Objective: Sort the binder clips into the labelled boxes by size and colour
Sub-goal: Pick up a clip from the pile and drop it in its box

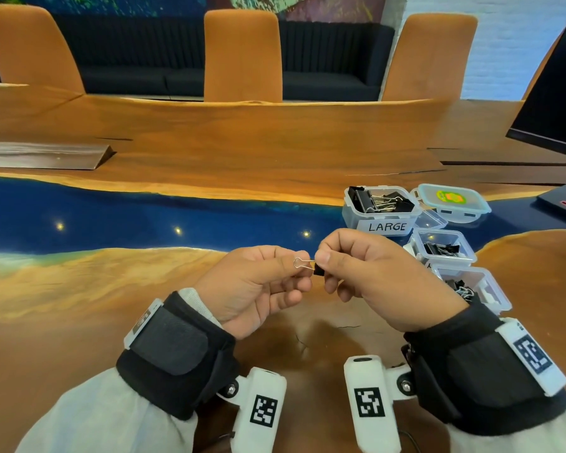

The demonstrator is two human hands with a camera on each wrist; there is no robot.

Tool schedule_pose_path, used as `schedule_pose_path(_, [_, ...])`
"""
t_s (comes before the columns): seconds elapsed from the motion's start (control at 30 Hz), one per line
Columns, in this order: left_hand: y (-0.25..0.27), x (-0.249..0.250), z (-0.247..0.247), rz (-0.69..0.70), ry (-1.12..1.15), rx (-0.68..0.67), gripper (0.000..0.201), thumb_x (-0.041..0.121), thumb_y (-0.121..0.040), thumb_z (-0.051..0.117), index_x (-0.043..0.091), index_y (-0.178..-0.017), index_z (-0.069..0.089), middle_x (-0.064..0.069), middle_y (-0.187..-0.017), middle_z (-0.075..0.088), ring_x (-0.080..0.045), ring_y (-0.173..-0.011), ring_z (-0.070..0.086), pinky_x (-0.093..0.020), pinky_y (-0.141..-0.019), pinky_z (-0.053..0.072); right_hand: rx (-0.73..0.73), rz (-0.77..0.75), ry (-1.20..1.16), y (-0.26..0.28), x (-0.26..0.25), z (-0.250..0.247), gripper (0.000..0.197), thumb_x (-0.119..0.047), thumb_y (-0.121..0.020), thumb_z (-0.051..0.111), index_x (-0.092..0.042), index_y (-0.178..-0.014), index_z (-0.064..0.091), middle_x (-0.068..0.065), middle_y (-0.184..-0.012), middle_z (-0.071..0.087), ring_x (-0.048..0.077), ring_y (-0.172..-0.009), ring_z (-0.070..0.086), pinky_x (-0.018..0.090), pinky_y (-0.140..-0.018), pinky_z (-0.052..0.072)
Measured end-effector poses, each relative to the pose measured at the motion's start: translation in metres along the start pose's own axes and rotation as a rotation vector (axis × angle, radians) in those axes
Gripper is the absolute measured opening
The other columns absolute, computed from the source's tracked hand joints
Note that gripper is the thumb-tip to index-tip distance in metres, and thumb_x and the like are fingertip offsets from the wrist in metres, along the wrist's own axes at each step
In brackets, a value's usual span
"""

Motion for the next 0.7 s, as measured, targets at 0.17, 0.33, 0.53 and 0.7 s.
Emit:
schedule_pose_path(0.17, [0.001, 0.006, -0.001, 0.026, 0.086, 0.002, 0.019, 0.020, -0.075, 0.071, 0.005, -0.085, 0.077, -0.015, -0.085, 0.073, -0.018, -0.072, 0.073, -0.023, -0.060, 0.061, 0.045, 0.021, 0.010, -0.002, 0.008, -0.001, 0.019, -0.043, -0.093, 0.057, -0.033, -0.079, 0.066, -0.003, -0.073, 0.066, 0.024, -0.075, 0.061, 0.038, -0.067, 0.050])
schedule_pose_path(0.33, [0.002, 0.005, -0.004, 0.040, 0.032, 0.026, 0.023, 0.009, -0.073, 0.075, 0.003, -0.094, 0.070, -0.017, -0.082, 0.071, -0.019, -0.072, 0.072, -0.021, -0.062, 0.061, 0.121, 0.029, 0.090, -0.001, 0.001, -0.001, 0.017, -0.035, -0.096, 0.062, -0.024, -0.084, 0.067, 0.001, -0.073, 0.068, 0.023, -0.074, 0.063, 0.045, -0.075, 0.054])
schedule_pose_path(0.53, [-0.002, 0.005, -0.009, 0.050, 0.094, 0.105, 0.028, 0.005, -0.072, 0.073, 0.005, -0.100, 0.068, -0.013, -0.077, 0.071, -0.018, -0.066, 0.072, -0.021, -0.057, 0.059, 0.203, -0.038, 0.344, 0.005, -0.041, -0.030, 0.007, -0.031, -0.089, 0.072, -0.027, -0.092, 0.066, -0.007, -0.086, 0.067, 0.008, -0.078, 0.062, 0.027, -0.074, 0.052])
schedule_pose_path(0.7, [0.000, 0.004, -0.008, 0.035, 0.100, 0.087, 0.026, 0.004, -0.072, 0.073, 0.003, -0.098, 0.070, -0.016, -0.081, 0.073, -0.019, -0.069, 0.073, -0.022, -0.059, 0.060, 0.012, 0.041, 0.724, 0.005, -0.063, -0.076, 0.016, -0.027, -0.082, 0.079, -0.030, -0.091, 0.067, -0.012, -0.085, 0.069, 0.000, -0.072, 0.061, 0.018, -0.067, 0.048])
Point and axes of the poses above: each hand's wrist, its own y-axis away from the middle knuckle, its own z-axis out of the palm, x = y × z, the point moved 6 cm from there along -y, towards the middle knuckle
